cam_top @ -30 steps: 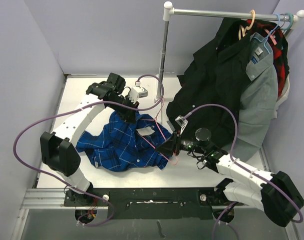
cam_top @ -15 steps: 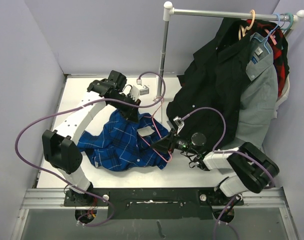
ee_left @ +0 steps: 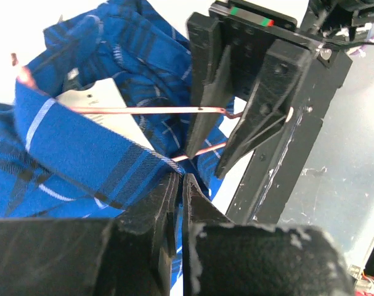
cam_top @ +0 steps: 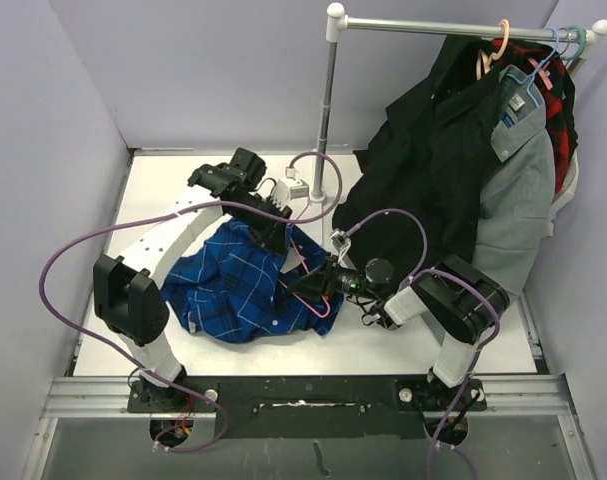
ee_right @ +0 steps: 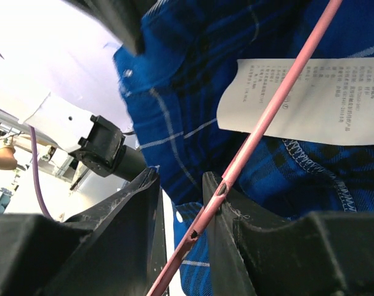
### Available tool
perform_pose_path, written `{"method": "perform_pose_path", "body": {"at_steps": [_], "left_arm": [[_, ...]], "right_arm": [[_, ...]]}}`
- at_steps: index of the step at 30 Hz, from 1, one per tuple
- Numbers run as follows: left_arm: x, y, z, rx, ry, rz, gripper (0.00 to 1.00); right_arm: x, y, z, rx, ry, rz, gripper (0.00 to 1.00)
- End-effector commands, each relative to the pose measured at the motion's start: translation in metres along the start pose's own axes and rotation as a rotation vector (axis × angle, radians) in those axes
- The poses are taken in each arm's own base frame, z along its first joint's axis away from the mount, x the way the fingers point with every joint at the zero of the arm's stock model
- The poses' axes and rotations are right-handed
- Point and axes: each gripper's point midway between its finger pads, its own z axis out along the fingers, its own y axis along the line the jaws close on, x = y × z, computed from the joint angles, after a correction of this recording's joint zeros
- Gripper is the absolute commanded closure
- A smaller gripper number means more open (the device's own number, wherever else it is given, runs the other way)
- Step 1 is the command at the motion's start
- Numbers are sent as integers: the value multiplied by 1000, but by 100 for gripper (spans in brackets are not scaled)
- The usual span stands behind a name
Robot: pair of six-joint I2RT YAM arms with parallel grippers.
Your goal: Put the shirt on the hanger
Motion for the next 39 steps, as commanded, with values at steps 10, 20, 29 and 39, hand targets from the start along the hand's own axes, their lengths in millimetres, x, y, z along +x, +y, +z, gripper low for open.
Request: {"method": "perform_pose_path", "body": {"at_steps": [10,20,29,39], "left_arm": [[0,-21,23,104,46,21,51],[-54,36,-94,46,-318,203,2],[-22,111,-51,5,-146,406,2],[-6,124,1,131,-100,544,2]], "right_arm": [[-7,-22,6,-29,0,-103,100],[1,-36,-1,-18,35,-105,100],[-2,-36,-4,-34,35,-238,100],[-16,-39,-5,-49,25,-261,100]]}}
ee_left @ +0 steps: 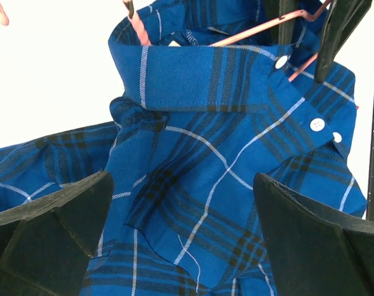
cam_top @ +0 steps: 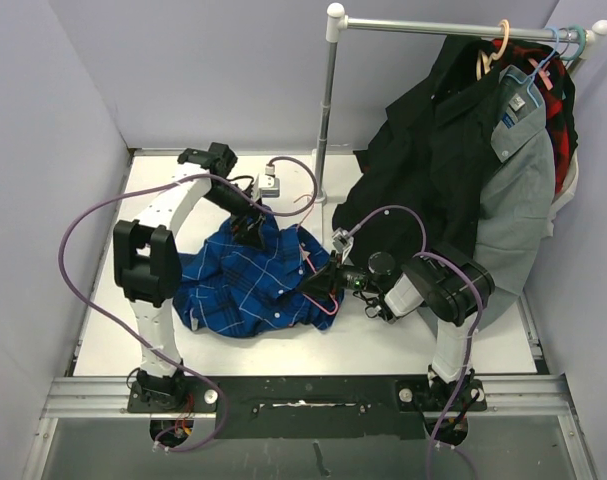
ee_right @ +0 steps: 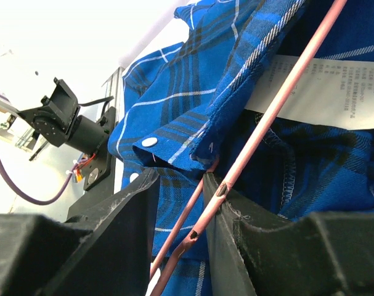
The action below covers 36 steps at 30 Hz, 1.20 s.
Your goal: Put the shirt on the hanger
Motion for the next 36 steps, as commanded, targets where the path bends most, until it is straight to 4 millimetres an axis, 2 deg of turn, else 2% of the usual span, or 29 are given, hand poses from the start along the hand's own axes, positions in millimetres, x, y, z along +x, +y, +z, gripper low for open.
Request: {"method": "perform_pose_path", "body": {"at_steps": [1,6,9,12,21,24,28,30,32,33,35,36], "left_arm": [[-8,20,1,20,-59,99,2],[-1,34,15,119,-40,24,2],[-2,46,21,116,-50,4,2],[-4,47,25,128,-80,29,2],[1,4,39,315,-95,-19,2],[9,-12,47,359,-60,-11,2],[20,-35,59,422,-10,4,9],[17,-38,61,430,-21,-3,21],[12,-38,62,429,-39,-3,40],[9,-39,61,429,-48,-2,52],[4,-42,62,430,-57,10,96],[2,-46,62,436,-53,18,100]], "right_arm": [[-31,8,5,-47,-72,-138,100],[-32,7,7,-48,-74,-137,100],[-32,8,8,-54,-71,-142,100],[-33,7,8,-53,-72,-144,100],[-36,4,7,-43,-84,-153,100],[-37,4,8,-40,-88,-159,100],[-40,2,8,-32,-97,-164,100],[-41,2,7,-31,-98,-164,100],[-41,1,7,-29,-100,-164,100],[-41,1,7,-28,-99,-163,100],[-41,0,6,-20,-104,-164,100],[-41,-1,5,-17,-105,-164,100]]}}
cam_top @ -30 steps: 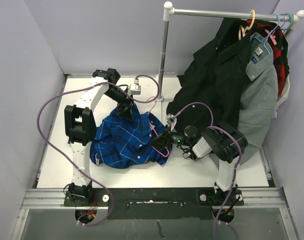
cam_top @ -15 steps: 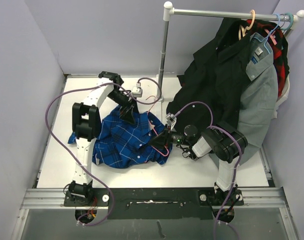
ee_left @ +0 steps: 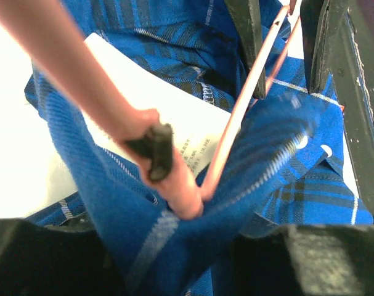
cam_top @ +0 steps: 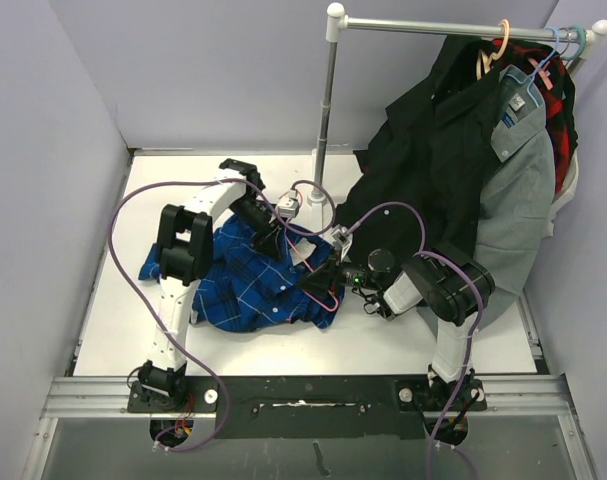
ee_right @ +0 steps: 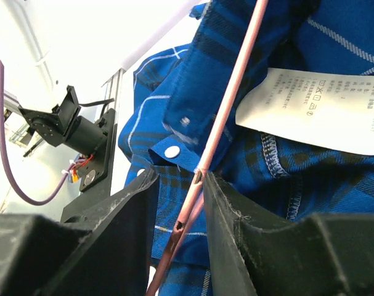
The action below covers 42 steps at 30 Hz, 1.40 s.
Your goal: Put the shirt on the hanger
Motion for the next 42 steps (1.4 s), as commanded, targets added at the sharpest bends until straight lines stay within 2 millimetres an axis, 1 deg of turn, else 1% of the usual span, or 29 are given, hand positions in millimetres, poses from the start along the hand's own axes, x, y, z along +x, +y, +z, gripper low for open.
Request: {"method": "perform_pose_path", "body": {"at_steps": [1,4,6,7,10,11,12,13,14,15,16,17,18,21,23,24,25,28,29,31,33,34,35,37,39,41,42], "left_arm": [[-27,-37,-4,56,-51,-11,100],[-30,-52,-1,70,-46,27,100],[-35,-64,-3,70,-57,73,100],[-39,-69,-4,66,-68,99,100],[-59,-88,-13,35,-121,171,100],[-62,-95,-15,25,-129,192,100],[-66,-100,-17,1,-133,226,100],[-69,-105,-20,-31,-135,261,100],[-72,-108,-23,-63,-134,288,100],[-75,-112,-26,-95,-131,314,100],[-77,-116,-29,-123,-126,340,100],[-78,-118,-32,-152,-122,356,100],[-78,-122,-35,-169,-117,364,100],[-72,-130,-43,-204,-106,368,100],[-66,-131,-45,-212,-93,353,100],[-63,-130,-46,-218,-85,344,100],[-60,-130,-46,-223,-77,334,100],[-52,-124,-46,-248,-55,314,100],[-49,-123,-45,-251,-50,309,100],[-49,-122,-45,-255,-53,305,100],[-51,-122,-45,-259,-58,304,100],[-52,-122,-46,-260,-57,303,100],[-53,-122,-46,-263,-57,303,100],[-56,-125,-48,-266,-59,305,100],[-59,-128,-51,-275,-59,318,100],[-63,-132,-54,-288,-57,335,100],[-64,-134,-56,-293,-56,343,100]], "right_arm": [[-31,-1,2,5,-93,-117,100],[-31,-2,2,6,-95,-119,100],[-33,0,3,0,-98,-117,100],[-35,0,3,-2,-101,-118,100],[-39,3,3,-5,-110,-109,100],[-42,4,3,-6,-113,-99,94],[-46,6,1,-11,-119,-91,88],[-50,10,0,-16,-125,-86,69],[-54,12,-3,-14,-132,-82,53],[-59,17,-5,-14,-136,-84,42],[-59,19,-9,-5,-127,-79,28],[-62,22,-12,2,-120,-82,6],[-65,23,-15,17,-112,-84,1],[-75,30,-26,48,-90,-88,2],[-85,38,-36,59,-85,-86,2],[-90,43,-41,63,-78,-80,2],[-96,51,-46,62,-68,-77,2],[-100,66,-56,83,-4,-33,2],[-102,73,-57,80,11,-24,2],[-107,94,-61,32,20,-41,2],[-117,114,-68,9,-16,-107,2],[-123,120,-73,23,-46,-154,2],[-129,120,-81,69,-74,-199,2],[-129,98,-100,235,-80,-242,2],[-127,68,-116,359,-87,-187,2],[-119,43,-121,416,-101,-88,0],[-114,32,-121,431,-112,-39,3]]}}
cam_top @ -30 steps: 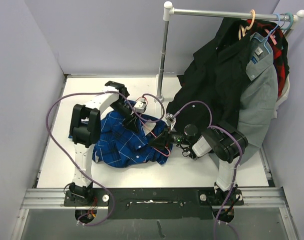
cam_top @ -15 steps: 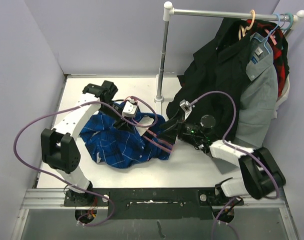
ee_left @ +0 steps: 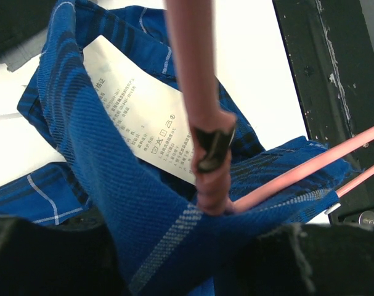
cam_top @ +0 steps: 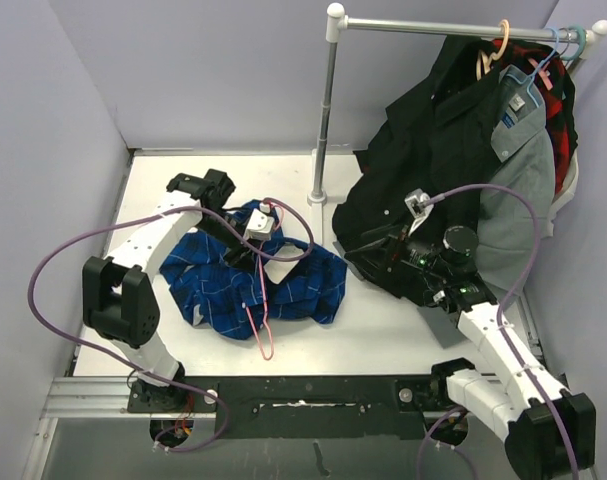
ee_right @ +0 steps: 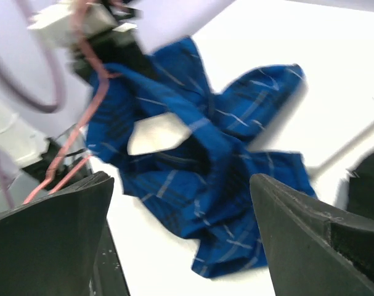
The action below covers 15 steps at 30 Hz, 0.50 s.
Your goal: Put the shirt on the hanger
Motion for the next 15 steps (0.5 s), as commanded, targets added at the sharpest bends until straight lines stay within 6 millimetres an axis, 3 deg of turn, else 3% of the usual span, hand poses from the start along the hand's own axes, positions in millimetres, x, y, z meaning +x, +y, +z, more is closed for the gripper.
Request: {"method": "perform_pose_path", "body": {"at_steps": [1,4,10,15], "left_arm": [[-38,-9,-22,-71,-46,110,100],[-51,-14,-29,-91,-61,136,100],[-58,-13,-34,-141,-64,156,100],[-57,-8,-32,-140,-62,144,100]], "right_arm": [[43,-65,0,207,58,203,6],[63,-68,19,115,68,307,15],[73,-24,67,-14,151,151,19],[81,-28,74,23,187,113,19]]}}
